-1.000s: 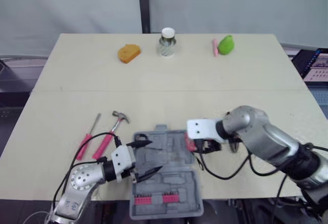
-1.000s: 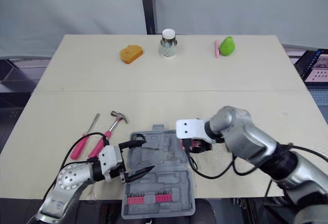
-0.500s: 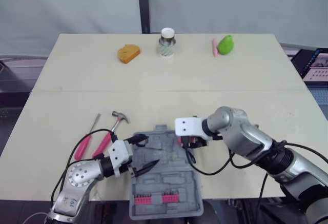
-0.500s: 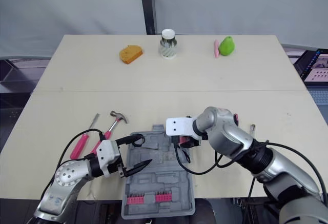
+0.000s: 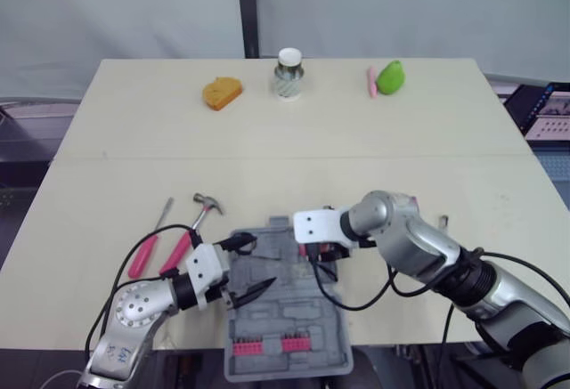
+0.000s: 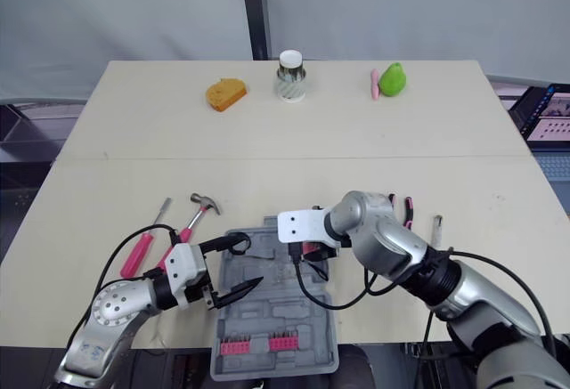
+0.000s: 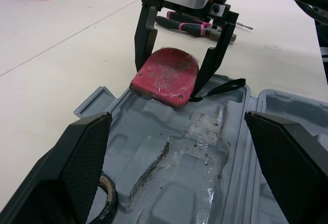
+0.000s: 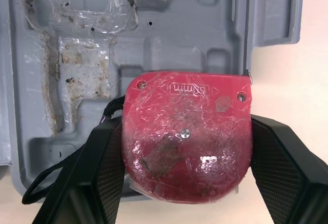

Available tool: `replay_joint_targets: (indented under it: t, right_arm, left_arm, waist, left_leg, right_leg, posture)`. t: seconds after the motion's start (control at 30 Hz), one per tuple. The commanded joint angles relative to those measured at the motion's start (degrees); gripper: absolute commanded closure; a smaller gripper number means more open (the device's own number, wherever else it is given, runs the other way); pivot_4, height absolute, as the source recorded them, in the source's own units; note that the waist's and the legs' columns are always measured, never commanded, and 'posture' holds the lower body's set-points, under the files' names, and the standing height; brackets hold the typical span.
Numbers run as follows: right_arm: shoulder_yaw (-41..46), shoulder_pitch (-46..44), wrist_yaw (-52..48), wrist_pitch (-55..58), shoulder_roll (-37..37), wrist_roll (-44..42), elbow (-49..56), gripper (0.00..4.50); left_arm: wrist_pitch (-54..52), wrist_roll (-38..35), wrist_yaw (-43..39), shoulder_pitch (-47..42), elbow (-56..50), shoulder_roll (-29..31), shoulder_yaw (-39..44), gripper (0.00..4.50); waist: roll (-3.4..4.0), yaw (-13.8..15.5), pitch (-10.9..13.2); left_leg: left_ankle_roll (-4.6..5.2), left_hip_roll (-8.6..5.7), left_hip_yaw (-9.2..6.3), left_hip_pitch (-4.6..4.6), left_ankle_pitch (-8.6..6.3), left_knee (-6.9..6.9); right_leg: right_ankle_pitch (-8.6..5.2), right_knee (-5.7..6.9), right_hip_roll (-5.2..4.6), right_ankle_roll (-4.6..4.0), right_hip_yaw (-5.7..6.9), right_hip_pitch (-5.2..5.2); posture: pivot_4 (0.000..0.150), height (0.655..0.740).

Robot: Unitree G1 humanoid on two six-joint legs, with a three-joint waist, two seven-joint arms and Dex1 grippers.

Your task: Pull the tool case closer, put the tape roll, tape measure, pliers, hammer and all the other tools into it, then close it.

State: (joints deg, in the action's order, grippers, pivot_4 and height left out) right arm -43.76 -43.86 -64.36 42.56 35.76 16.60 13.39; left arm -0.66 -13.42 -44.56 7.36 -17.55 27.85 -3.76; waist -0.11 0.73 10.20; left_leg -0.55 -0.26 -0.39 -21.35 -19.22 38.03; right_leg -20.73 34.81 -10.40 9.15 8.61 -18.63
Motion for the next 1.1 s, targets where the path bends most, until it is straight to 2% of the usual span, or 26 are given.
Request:
replay_joint_targets:
  t: [0.03,0.23,0.3,0.37,0.6,0.67,0.87,0.9,0.93,1.1]
  right_arm:
    - [0.12,0.06,-0.45,-1.35,-0.08,0.91,0.69,1.56]
    - [0.10,0.12,-0.59,-2.17,-0.49,1.51,0.08,1.56]
    - [0.23,0.26,-0.51,-2.27,-0.60,1.57,0.03,0.53]
    - [0.71,0.33,-0.48,-2.10,-0.80,1.34,0.30,0.05]
    - [3.80,0.18,-1.73,-0.07,-0.14,-0.33,4.16,0.05]
    - [8.31,1.35,-0.92,0.57,-0.90,-3.38,5.66,0.05]
    - [26.11,11.68,1.12,-9.25,-2.31,-17.37,5.29,0.05]
    - [27.97,13.35,1.21,-11.14,-2.79,-19.25,3.94,0.57]
    - [29.08,14.95,0.64,-13.54,-3.02,-20.88,2.71,0.80]
    - [29.84,19.62,0.00,-21.63,-6.36,-24.88,-5.17,3.38]
  left_arm:
    - [0.18,-0.88,0.31,0.12,-2.31,0.04,0.22,0.00]
    - [0.11,-0.89,0.13,-0.15,-1.99,0.15,0.29,0.00]
    - [-0.04,-0.89,0.18,-0.33,-2.00,0.11,0.25,0.00]
    - [-0.17,-0.89,0.18,-0.52,-2.02,0.11,0.22,0.00]
    - [-0.59,-1.03,0.16,-1.33,-1.96,0.00,0.24,0.00]
    - [-0.73,-1.11,0.17,-1.60,-2.04,-0.04,0.24,0.00]
    - [-1.34,-2.08,-1.30,-2.51,-1.79,0.95,0.72,0.00]
    - [-1.23,-2.11,-1.74,-2.73,-1.54,1.20,0.67,0.00]
    - [-1.21,-2.19,-2.07,-3.02,-1.33,1.34,0.65,0.00]
    - [-1.54,-2.14,-2.83,-5.94,-0.30,1.25,0.13,0.00]
  waist:
    - [0.00,-0.02,0.00]
    - [0.00,-0.07,0.00]
    - [0.00,-0.06,0.00]
    - [0.00,-0.06,0.00]
    - [0.00,-0.05,0.00]
    - [0.00,-0.04,0.00]
    - [-0.01,0.43,0.00]
    - [-0.01,0.42,0.00]
    - [-0.01,0.42,0.00]
    - [0.00,0.36,0.00]
  left_leg:
    - [0.00,0.00,0.00,0.00,0.00,0.00]
    - [0.00,0.00,0.00,0.00,0.00,0.00]
    - [0.00,0.00,0.00,0.00,0.00,0.00]
    - [0.00,0.00,0.00,0.00,0.00,0.00]
    - [0.00,0.00,0.00,0.00,0.00,-0.01]
    - [0.00,0.00,0.00,0.00,0.00,-0.01]
    - [0.00,-0.01,0.01,0.00,0.00,-0.01]
    - [0.00,0.00,0.01,0.00,0.00,-0.01]
    - [0.00,0.00,0.02,0.01,0.00,-0.01]
    - [0.00,0.01,0.07,0.06,0.00,-0.03]
  right_leg:
    - [0.00,0.00,0.00,0.00,0.00,0.00]
    - [0.00,0.00,0.00,0.00,0.00,0.00]
    - [0.00,0.00,0.00,0.00,0.00,0.00]
    - [0.00,0.00,0.00,0.00,0.00,0.00]
    - [0.00,0.00,0.00,0.00,0.00,0.00]
    - [0.00,-0.01,0.00,0.00,0.00,0.00]
    - [0.00,-0.02,0.00,0.00,-0.01,0.03]
    - [0.00,-0.02,0.00,0.00,-0.01,0.03]
    - [0.00,-0.02,0.00,0.00,-0.01,0.03]
    - [0.00,-0.01,0.00,0.00,-0.02,0.04]
  posture:
    - [0.150,0.7400]
    - [0.150,0.7400]
    - [0.150,0.7400]
    - [0.150,0.7400]
    - [0.150,0.7400]
    - [0.150,0.7400]
    - [0.150,0.7400]
    - [0.150,0.7400]
    - [0.150,0.7400]
    - [0.150,0.7400]
